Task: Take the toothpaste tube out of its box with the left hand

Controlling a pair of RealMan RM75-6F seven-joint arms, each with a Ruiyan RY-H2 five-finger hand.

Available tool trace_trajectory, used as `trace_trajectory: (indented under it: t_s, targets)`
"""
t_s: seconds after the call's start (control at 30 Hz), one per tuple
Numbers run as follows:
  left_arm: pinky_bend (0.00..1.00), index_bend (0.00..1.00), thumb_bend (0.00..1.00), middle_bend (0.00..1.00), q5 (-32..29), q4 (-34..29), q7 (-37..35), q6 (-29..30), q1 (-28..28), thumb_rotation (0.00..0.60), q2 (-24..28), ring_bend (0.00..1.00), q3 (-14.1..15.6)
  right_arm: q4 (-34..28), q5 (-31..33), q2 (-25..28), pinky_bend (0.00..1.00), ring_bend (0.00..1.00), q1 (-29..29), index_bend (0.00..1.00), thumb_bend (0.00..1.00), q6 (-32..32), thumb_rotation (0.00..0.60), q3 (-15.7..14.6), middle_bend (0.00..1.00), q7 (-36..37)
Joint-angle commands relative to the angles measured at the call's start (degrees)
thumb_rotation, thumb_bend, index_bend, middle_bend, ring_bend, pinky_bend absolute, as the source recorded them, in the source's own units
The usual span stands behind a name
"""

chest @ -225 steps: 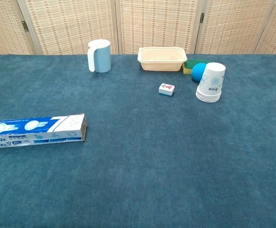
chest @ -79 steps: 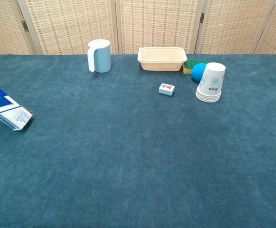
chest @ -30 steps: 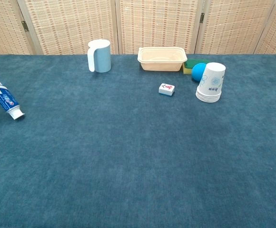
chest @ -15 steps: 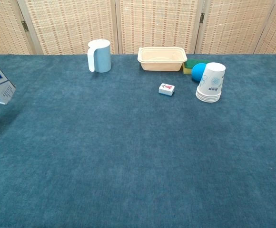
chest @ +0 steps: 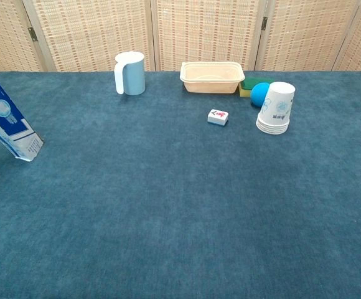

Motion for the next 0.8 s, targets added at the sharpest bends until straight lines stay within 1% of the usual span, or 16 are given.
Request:
trace_trajectory:
  t_s: [0.03,0.07,0.1,0.27,0.57,0.7,0.8]
  targets:
    - [0.07,0.0,0.14,0.03,-3.2,1.0,0.2,-1.6,-0.1,0.6,-0.3,0.01,-0.2,0.0,0.1,0.0,0.0,0.0,0.0,0.0,0.22,-0.1,0.6,0.0,0.0,-0.2]
    - [0.05,0.0,0.14,0.01,-3.7,1.1,0.4,-1.5,0.0,0.6,-0.2,0.0,-0.4,-0.1,0.1,-0.1,0.0,0.0,0.1,0.0,0.22,-0.2,0.6,0.0,0.0,-0.3]
    - [0.03,0.0,0.14,0.0,-3.9,1.2,0.6,-1.2,0.1,0.6,-0.1,0.0,-0.5,-0.1,0.2,-0.1,0.0,0.0,0.1,0.0,0.22,-0.3,0.6,0.0,0.0,-0.5]
    - [0.0,0.0,0.13,0.0,-5.2,1.2,1.3,-0.4,0.4,0.6,1.0,0.0,-0.9,-0.2,0.3,-0.2,0.0,0.0,0.3,0.0,0.22,-0.8,0.6,-0.1,0.0,-0.9]
    - [0.0,0.0,0.13,0.0,-6.6,-0.3,5.4,-0.6,0.7,0.6,1.9,0.0,-0.4,-0.3,0.4,-0.2,0.0,0.0,0.2,0.0,0.22,-0.6,0.6,-0.1,0.0,-0.9]
    - [0.0,0.0,0.13,0.0,-7.9,-2.2,7.2,-1.6,0.7,0.6,2.5,0.0,-0.2,-0.2,0.4,-0.1,0.0,0.0,0.2,0.0,0.22,-0.5,0.6,0.0,0.0,-0.8]
    - [0.0,0.0,0.13,0.0,-8.8,-4.0,6.8,-1.5,1.2,0.6,2.8,0.0,-0.1,-0.2,0.4,-0.1,0.0,0.0,0.2,0.0,0.22,-0.5,0.6,0.0,0.0,-0.7]
